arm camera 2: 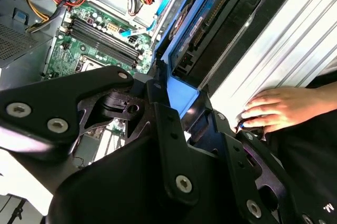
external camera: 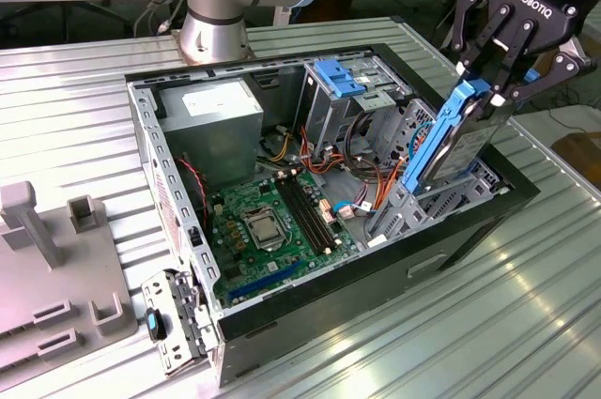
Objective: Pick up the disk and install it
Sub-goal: 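Insert the disk into the insertion slot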
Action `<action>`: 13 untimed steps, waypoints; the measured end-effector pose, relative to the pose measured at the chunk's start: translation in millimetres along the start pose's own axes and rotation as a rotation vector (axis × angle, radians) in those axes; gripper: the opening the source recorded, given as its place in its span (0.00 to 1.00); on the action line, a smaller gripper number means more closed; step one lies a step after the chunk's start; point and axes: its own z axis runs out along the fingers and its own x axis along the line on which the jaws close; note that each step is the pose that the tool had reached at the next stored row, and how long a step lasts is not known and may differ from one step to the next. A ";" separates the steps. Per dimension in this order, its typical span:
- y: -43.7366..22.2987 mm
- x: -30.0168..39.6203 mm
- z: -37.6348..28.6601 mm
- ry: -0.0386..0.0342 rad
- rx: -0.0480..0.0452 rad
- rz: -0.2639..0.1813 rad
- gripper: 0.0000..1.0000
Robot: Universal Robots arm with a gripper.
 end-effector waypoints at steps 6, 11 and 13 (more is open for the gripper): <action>-0.2 -0.1 4.1 -0.0002 0.0000 0.000 0.37; -0.3 -0.1 4.6 -0.0001 0.0000 0.000 0.37; -0.3 -0.1 4.7 -0.0001 0.0000 0.000 0.37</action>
